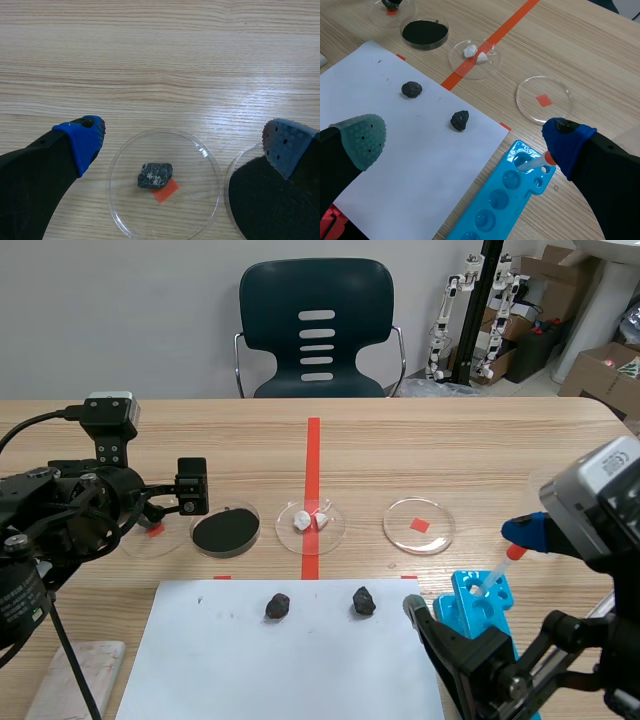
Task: Return to the home posture
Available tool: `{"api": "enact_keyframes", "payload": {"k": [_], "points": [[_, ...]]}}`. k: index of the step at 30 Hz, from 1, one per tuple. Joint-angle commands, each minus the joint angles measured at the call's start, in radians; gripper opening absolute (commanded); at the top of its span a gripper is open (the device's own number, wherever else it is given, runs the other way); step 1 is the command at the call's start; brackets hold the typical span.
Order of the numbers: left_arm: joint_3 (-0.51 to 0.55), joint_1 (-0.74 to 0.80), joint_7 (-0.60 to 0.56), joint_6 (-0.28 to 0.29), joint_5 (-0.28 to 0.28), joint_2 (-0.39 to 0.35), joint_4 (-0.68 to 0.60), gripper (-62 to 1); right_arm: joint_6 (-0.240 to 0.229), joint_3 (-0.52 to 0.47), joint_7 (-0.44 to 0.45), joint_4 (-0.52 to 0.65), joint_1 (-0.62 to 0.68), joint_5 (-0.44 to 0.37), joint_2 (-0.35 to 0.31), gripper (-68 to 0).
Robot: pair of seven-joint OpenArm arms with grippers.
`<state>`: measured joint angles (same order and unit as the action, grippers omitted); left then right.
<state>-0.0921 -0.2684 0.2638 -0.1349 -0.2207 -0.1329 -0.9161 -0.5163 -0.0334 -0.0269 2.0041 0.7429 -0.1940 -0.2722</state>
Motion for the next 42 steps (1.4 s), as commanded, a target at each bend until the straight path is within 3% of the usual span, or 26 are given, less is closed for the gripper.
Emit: {"api": "enact_keyframes", "payload": {"k": [1, 20, 24, 28, 33, 42], "points": [[0.004, -0.011, -0.013, -0.001, 0.001, -0.001, -0.008, 1.4, 0.000, -0.012, 0.014, 0.024, -0.009, -0.011, -0.005, 0.4], [0.004, -0.011, -0.014, 0.000, 0.001, -0.001, -0.008, 1.4, 0.000, -0.012, 0.014, 0.024, -0.009, -0.011, -0.005, 0.4], [0.004, -0.008, -0.027, 0.067, 0.001, -0.001, -0.008, 1.4, 0.000, -0.012, 0.014, 0.024, -0.009, -0.011, -0.005, 0.4], [0.004, 0.018, -0.129, 0.163, 0.001, -0.001, -0.008, 1.4, 0.000, -0.012, 0.014, 0.024, -0.009, -0.011, -0.005, 0.4], [0.004, 0.076, -0.232, 0.230, 0.036, -0.003, -0.034, 1.4, 0.000, -0.012, 0.014, 0.024, -0.009, -0.011, -0.005, 0.4], [0.004, 0.292, -0.325, 0.244, 0.145, -0.004, -0.325, 1.4, 0.000, -0.012, 0.014, 0.024, -0.009, -0.011, -0.005, 0.4]]}}
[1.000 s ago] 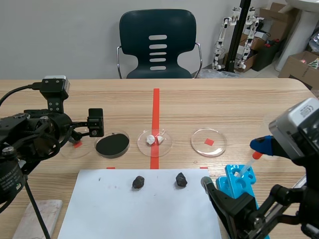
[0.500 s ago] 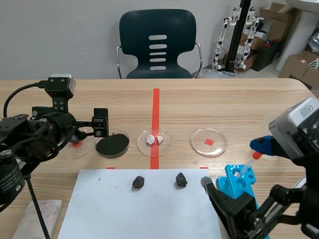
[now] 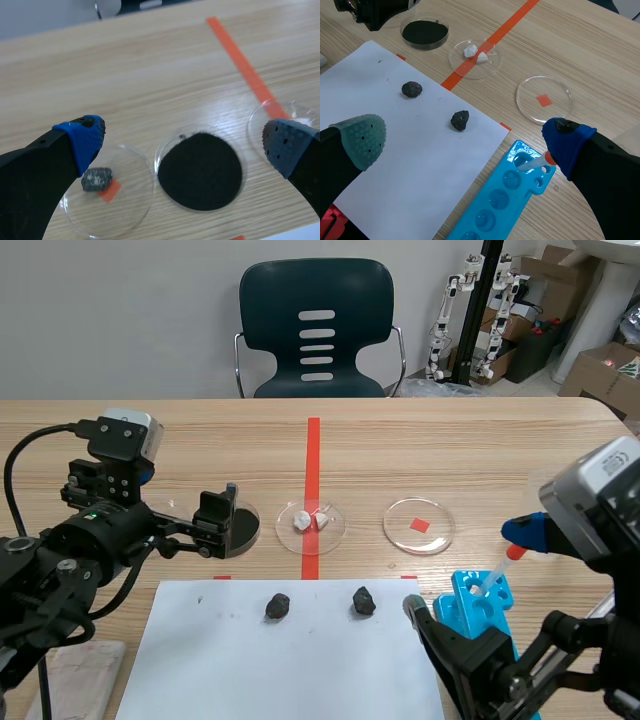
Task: Return to the home posture
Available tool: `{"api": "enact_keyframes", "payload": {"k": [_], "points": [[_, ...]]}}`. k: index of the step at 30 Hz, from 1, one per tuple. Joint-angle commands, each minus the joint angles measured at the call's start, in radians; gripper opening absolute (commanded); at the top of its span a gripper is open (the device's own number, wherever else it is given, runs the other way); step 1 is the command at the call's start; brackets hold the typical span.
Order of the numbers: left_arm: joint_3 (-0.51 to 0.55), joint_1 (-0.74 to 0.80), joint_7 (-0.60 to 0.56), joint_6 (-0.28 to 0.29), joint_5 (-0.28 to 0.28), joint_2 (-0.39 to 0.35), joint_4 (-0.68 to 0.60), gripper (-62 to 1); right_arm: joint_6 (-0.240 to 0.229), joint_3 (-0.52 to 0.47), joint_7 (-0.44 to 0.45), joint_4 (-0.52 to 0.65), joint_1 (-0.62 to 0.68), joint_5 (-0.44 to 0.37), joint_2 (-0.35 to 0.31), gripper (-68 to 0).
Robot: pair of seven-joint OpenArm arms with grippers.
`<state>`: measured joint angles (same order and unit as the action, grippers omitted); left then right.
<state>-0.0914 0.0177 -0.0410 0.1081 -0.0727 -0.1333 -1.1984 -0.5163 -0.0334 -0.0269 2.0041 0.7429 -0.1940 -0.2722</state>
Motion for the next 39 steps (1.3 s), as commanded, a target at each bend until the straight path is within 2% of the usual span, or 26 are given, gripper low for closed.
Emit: {"api": "enact_keyframes", "payload": {"k": [1, 7, 11, 18, 25, 33, 39], "points": [[0.003, 0.034, -0.023, 0.001, -0.003, -0.004, -0.084, 1.4, 0.000, -0.012, 0.014, 0.024, -0.009, -0.011, -0.005, 0.4], [0.001, 0.198, -0.026, 0.049, -0.004, -0.039, -0.328, 1.4, 0.000, -0.012, 0.014, 0.024, -0.009, -0.011, -0.005, 0.4], [0.001, 0.309, -0.083, 0.091, 0.000, -0.071, -0.457, 1.4, 0.000, -0.012, 0.014, 0.024, -0.009, -0.011, -0.005, 0.4], [0.001, 0.489, -0.162, 0.097, 0.042, -0.120, -0.624, 1.4, 0.000, -0.012, 0.014, 0.024, -0.009, -0.011, -0.005, 0.4], [0.001, 0.642, -0.266, 0.097, 0.088, -0.164, -0.704, 1.4, 0.000, -0.012, 0.014, 0.024, -0.009, -0.011, -0.005, 0.4], [0.002, 0.771, -0.423, 0.092, 0.191, -0.198, -0.728, 1.4, 0.000, -0.012, 0.014, 0.024, -0.009, -0.011, -0.005, 0.4], [0.017, 0.838, -0.488, 0.063, 0.197, -0.203, -0.728, 1.4, 0.000, -0.012, 0.014, 0.024, -0.009, -0.011, -0.005, 0.4]]}}
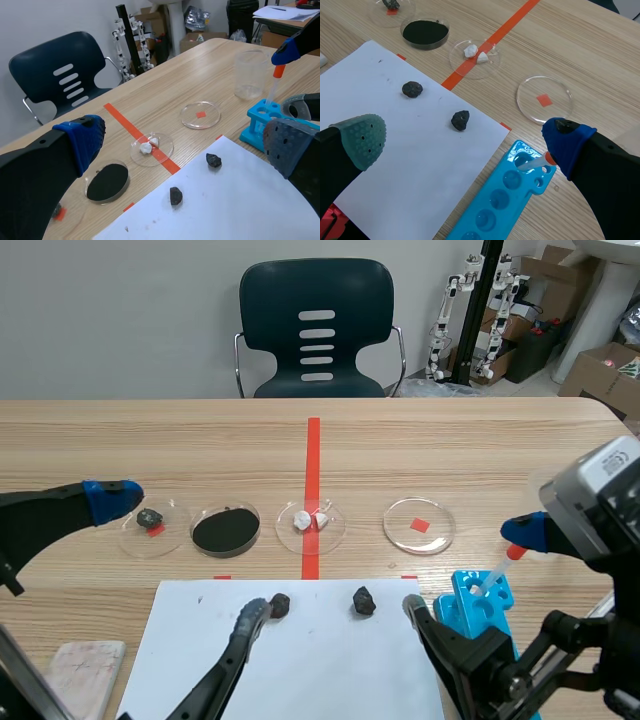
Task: Return to the home posture
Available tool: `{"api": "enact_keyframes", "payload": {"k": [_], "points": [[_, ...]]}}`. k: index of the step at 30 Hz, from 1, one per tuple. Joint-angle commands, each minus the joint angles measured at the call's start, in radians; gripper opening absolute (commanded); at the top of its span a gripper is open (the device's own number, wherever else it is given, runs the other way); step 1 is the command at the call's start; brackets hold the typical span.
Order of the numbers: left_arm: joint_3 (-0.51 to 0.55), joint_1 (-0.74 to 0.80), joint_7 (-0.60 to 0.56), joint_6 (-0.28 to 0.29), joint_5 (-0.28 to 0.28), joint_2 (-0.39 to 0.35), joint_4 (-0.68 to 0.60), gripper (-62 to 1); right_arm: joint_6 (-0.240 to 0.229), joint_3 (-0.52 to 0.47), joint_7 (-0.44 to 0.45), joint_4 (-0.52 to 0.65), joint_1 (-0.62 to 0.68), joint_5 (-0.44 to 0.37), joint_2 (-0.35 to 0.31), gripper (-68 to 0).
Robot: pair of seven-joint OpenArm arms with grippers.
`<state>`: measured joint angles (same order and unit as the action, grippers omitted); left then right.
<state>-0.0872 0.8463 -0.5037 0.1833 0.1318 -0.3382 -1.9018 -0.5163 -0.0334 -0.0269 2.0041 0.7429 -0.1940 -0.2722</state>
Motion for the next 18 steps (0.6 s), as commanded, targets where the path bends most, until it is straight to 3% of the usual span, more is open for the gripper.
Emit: {"api": "enact_keyframes", "payload": {"k": [1, 18], "points": [[0.020, 0.023, -0.037, -0.016, -0.007, 0.002, -0.025, 1.4, 0.000, -0.012, 0.014, 0.024, -0.009, -0.011, -0.005, 0.4], [0.105, 0.065, -0.073, -0.014, -0.015, 0.002, -0.026, 1.4, 0.000, -0.012, 0.014, 0.024, -0.009, -0.011, -0.005, 0.4]]}}
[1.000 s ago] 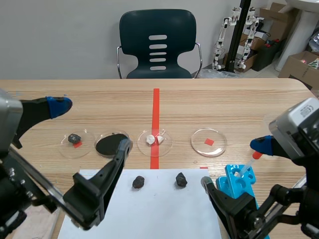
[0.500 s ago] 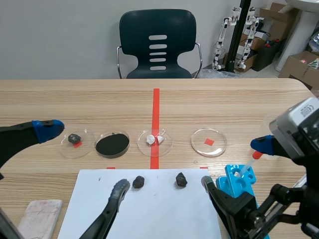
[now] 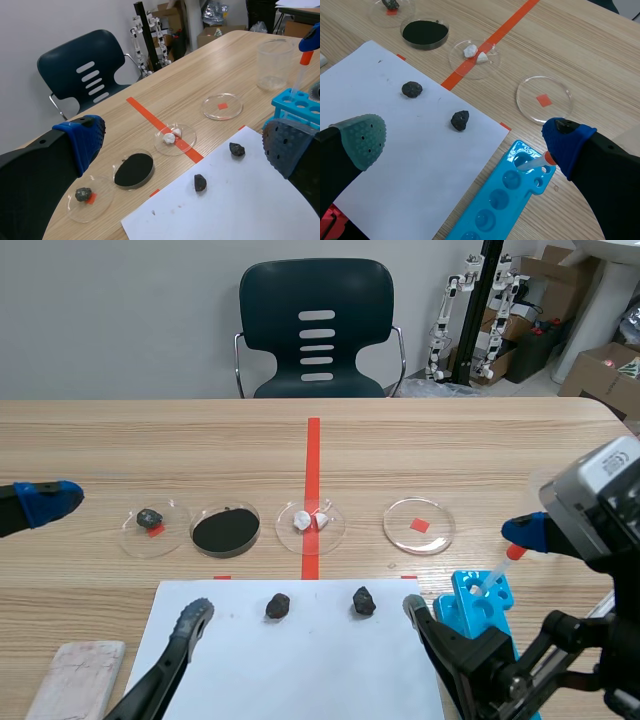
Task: Return to the home posture
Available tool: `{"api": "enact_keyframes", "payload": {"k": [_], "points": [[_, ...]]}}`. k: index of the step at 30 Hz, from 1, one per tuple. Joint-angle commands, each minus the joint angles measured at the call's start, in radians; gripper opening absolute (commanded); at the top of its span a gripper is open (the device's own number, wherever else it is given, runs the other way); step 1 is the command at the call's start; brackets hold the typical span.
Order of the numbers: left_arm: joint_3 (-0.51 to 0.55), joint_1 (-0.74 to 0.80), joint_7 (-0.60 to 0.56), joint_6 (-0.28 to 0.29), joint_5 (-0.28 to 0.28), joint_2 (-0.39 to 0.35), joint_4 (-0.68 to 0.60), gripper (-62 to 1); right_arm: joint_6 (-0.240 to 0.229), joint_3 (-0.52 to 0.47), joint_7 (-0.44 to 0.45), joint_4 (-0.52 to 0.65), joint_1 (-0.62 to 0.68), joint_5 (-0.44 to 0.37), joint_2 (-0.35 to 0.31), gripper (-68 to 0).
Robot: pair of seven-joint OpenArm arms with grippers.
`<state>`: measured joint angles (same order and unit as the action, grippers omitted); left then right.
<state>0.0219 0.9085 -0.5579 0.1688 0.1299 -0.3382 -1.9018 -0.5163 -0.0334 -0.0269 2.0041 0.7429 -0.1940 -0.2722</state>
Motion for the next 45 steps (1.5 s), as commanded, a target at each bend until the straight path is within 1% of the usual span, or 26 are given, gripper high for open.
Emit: {"api": "enact_keyframes", "payload": {"k": [1, 6, 45], "points": [[-0.004, 0.003, -0.019, 0.000, -0.013, 0.002, -0.026, 1.4, 0.000, -0.012, 0.014, 0.024, -0.009, -0.011, -0.005, 0.4], [-0.004, 0.003, -0.022, 0.015, -0.013, 0.002, -0.026, 1.4, 0.000, -0.012, 0.014, 0.024, -0.009, -0.011, -0.005, 0.4], [-0.004, 0.003, -0.022, 0.014, -0.013, 0.002, -0.026, 1.4, 0.000, -0.012, 0.014, 0.024, -0.009, -0.011, -0.005, 0.4]]}}
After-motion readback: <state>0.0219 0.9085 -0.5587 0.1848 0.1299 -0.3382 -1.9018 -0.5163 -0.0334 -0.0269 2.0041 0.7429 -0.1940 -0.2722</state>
